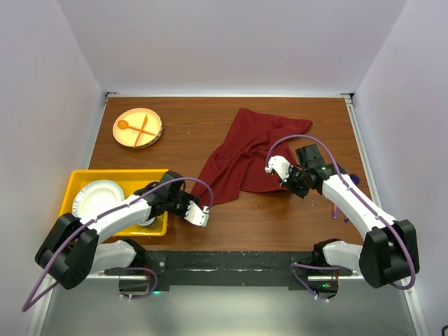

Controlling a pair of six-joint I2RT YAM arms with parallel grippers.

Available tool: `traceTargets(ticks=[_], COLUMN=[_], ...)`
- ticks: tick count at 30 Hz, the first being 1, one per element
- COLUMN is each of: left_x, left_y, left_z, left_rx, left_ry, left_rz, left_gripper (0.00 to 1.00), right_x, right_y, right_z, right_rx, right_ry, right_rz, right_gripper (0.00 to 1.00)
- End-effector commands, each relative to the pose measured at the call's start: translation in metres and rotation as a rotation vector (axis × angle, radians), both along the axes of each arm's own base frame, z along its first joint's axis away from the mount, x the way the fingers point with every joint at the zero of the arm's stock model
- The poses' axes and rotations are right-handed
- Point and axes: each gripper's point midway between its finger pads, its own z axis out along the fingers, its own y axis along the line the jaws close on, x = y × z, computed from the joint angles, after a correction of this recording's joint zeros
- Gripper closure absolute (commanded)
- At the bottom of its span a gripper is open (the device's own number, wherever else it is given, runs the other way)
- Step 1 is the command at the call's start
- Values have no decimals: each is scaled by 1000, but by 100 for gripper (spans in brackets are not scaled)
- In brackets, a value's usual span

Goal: Fold the napkin into a case and place the utensils inside
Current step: Flatten out the crumpled napkin at the center of the board.

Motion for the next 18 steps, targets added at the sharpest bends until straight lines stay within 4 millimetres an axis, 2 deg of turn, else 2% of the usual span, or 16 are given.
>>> traceTargets(ticks=[1, 3, 4, 5, 6, 7, 9, 11, 12, 13, 14, 15, 16, 17, 18], left_x=[13, 10, 9, 9, 9, 10, 19, 25, 39, 45, 52, 70, 79, 97, 106], left_y=[-8, -10, -10, -10, -11, -11, -17, -19, -28, -32, -30, -37, -38, -36, -32], left_z=[2, 0, -2, -2, -3, -2, 10, 25, 51, 66, 81, 120, 141, 183, 204], left_rx=[-21, -23, -21, -25, -27, -31, -70, -100, -170, -209, -237, -334, -383, -461, -520], left_ry=[-76, -57, -47, -45, -37, -35, -28, 4, 10, 19, 33, 14, 0, -50, -54], left_rz=[-25, -38, -40, -38, -33, -22, 53, 129, 219, 261, 315, 404, 443, 488, 562], left_gripper=[57, 57, 61, 68, 81, 88, 100, 100, 100, 100, 100, 100, 100, 100, 100], right_x=[9, 10, 10, 12, 13, 15, 24, 34, 39, 44, 57, 63, 69, 82, 87], right_y=[4, 4, 5, 6, 7, 7, 7, 7, 5, 3, -4, -10, -15, -28, -34], right_z=[17, 19, 19, 22, 25, 28, 43, 66, 77, 93, 120, 137, 154, 189, 209], right_rx=[20, 21, 24, 32, 38, 45, 58, 85, 94, 116, 140, 156, 179, 200, 212], right_ry=[-40, -42, -42, -48, -55, -61, -110, -167, -198, -238, -309, -352, -392, -478, -527], right_rz=[-9, -11, -15, -16, -20, -35, -60, -101, -125, -157, -201, -232, -269, -318, -338], right_gripper=[100, 100, 100, 100, 100, 100, 100, 100, 100, 100, 100, 100, 100, 100, 100])
